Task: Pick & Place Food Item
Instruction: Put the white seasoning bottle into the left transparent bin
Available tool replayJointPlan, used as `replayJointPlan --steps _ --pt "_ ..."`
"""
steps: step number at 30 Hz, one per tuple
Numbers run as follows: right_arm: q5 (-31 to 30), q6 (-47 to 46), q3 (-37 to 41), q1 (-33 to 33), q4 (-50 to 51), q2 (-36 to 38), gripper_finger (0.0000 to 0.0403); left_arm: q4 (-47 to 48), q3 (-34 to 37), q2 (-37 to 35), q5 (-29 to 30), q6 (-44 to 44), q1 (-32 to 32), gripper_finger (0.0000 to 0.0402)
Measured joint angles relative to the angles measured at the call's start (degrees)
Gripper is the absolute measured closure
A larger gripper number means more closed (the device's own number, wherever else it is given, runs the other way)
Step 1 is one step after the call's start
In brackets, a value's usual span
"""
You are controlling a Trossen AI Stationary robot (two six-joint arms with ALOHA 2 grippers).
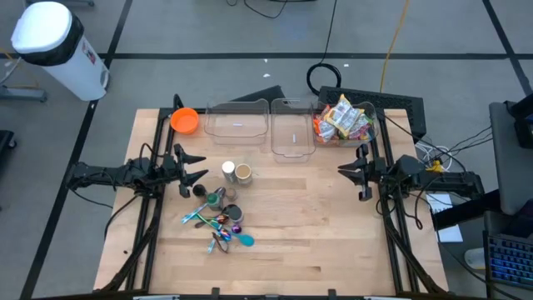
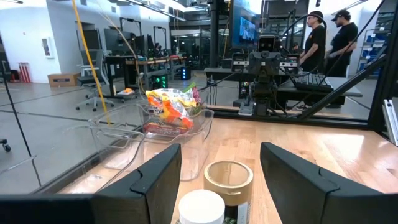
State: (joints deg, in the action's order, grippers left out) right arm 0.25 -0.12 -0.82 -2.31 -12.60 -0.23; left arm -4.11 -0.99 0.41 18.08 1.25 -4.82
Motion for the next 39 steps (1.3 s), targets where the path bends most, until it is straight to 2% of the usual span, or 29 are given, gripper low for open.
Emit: replayJointPlan --steps 39 --pt "-0.07 0.24 0.00 0.00 5.00 0.01 0.0360 0.00 0.00 0.01 -0.01 -0.01 0.02 0.0174"
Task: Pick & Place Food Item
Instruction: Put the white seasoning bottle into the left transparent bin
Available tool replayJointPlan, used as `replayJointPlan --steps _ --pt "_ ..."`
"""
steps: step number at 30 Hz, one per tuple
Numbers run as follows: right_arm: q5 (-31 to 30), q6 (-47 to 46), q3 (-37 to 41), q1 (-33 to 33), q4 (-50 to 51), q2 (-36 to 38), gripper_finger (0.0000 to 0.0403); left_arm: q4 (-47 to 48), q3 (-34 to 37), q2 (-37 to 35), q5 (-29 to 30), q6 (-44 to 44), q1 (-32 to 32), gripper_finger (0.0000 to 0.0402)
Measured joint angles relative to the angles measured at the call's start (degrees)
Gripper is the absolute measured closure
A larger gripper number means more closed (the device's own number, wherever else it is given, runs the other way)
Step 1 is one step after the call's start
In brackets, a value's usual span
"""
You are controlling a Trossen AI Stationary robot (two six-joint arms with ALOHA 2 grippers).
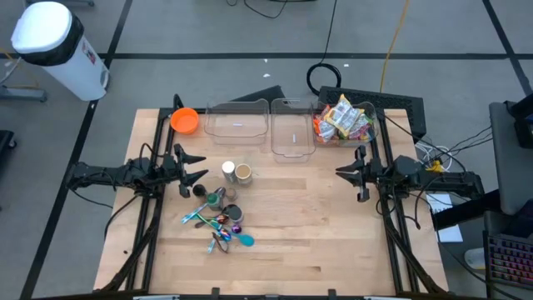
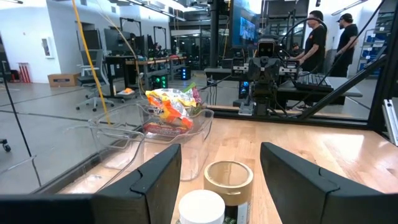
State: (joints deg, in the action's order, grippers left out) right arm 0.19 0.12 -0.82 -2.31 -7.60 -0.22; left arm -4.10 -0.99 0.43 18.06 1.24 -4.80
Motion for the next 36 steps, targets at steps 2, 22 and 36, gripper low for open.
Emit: replayJointPlan --steps 2,22,36 --pt "0.00 0.01 0.00 0.00 0.45 0.01 0.0360 0.00 0.00 -0.02 0.00 0.00 -0.01 0.0174" --pt "0.09 1.49 0.00 0.00 3.20 -0.01 0.0360 0.00 0.00 -0.01 0.01 0.02 -0.02 0.0174" --pt "-0.02 1.64 0.00 0.00 3.16 -0.03 0.0360 0.00 0.00 0.00 0.01 0.01 -0.01 0.0174"
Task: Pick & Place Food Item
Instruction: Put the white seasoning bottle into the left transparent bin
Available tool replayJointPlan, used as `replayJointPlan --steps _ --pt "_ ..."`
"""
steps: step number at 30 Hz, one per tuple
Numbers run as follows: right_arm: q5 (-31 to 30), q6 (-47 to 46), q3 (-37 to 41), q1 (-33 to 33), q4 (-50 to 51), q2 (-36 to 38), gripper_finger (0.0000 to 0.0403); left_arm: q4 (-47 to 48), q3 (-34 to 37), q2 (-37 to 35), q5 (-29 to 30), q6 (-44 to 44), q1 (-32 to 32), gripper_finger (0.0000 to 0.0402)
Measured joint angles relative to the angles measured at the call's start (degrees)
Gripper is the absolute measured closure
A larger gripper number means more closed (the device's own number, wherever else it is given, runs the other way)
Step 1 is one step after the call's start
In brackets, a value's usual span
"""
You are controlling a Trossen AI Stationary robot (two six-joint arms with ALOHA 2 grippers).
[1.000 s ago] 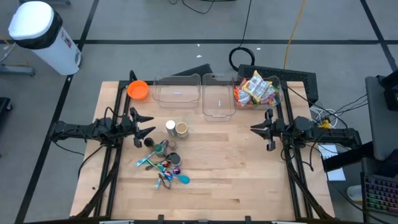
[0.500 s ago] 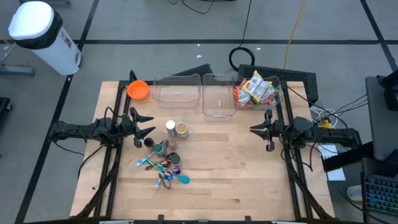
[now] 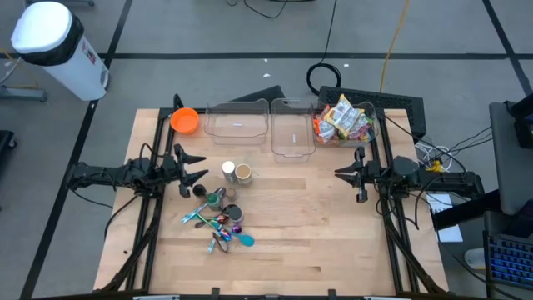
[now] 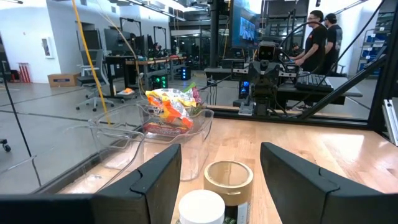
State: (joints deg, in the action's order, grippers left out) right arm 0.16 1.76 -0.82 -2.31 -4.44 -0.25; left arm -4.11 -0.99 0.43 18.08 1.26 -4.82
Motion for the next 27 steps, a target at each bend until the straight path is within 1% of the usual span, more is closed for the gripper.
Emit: replayJointPlan --steps 21,24,27 --pt "-0.04 -0.02 0.01 0.00 0.00 0.00 0.0360 -0.03 0.01 -0.02 0.01 0.01 0.01 0.0174" --pt "-0.04 -0.02 0.02 0.00 0.00 0.00 0.0360 -1.76 0.00 0.00 -0.01 0.24 0.02 0.0174" --pt "-0.04 -0.02 0.02 0.00 0.00 0.00 0.0360 -5.30 0.00 0.00 -0.03 -2.49 0.01 0.0174"
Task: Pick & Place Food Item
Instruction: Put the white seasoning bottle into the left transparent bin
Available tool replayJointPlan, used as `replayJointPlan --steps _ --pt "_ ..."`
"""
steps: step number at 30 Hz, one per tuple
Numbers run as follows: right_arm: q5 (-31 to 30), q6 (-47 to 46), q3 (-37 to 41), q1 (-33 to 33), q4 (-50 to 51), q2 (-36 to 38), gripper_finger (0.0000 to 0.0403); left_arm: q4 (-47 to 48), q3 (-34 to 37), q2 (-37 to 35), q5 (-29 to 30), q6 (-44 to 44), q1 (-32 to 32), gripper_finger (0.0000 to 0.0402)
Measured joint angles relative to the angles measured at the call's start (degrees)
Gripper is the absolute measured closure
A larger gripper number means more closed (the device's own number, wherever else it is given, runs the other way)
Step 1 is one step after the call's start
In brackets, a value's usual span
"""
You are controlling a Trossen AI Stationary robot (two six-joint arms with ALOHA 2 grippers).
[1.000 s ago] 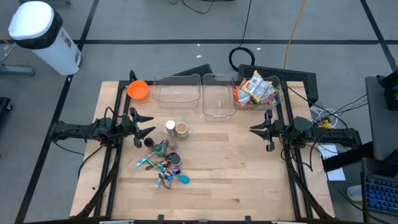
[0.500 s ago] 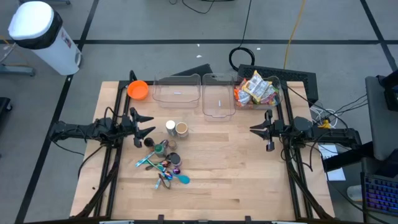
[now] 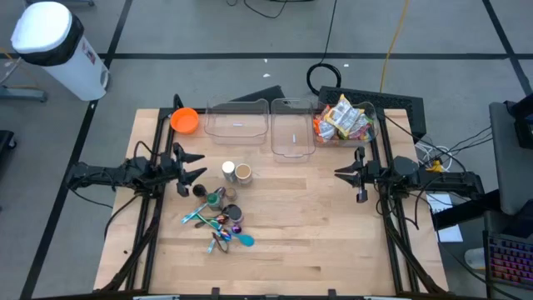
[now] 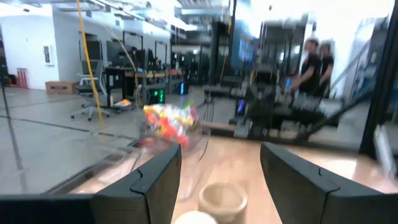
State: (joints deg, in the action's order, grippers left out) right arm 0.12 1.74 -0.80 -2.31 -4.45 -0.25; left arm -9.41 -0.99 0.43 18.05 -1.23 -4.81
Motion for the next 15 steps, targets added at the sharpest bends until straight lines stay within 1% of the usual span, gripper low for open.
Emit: replayJointPlan --steps 5,9,12,13,15 --pt "-0.01 0.00 0.00 -0.01 0.00 0.00 0.0360 -6.91 0.00 0.00 0.01 -6.38 -0.01 0.0174" --pt "-0.02 0.00 -0.02 -0.02 0.00 0.00 0.0360 -8.02 0.00 0.00 0.05 -8.49 0.01 0.0174" --pt "-0.02 0.00 -0.01 -0.01 -0.01 0.00 0.0360 -10.02 -0.01 -0.02 3.36 -8.80 0.01 0.0174" --pt "-0.01 0.00 0.00 -0.02 0.00 0.00 0.0360 -10.20 -0.02 -0.02 4.55 -10.46 0.01 0.0174" --pt "-0.01 0.00 -0.02 -0.02 0.00 0.00 0.0360 -9.68 -0.02 0.41 4.95 -14.66 0.01 0.0174"
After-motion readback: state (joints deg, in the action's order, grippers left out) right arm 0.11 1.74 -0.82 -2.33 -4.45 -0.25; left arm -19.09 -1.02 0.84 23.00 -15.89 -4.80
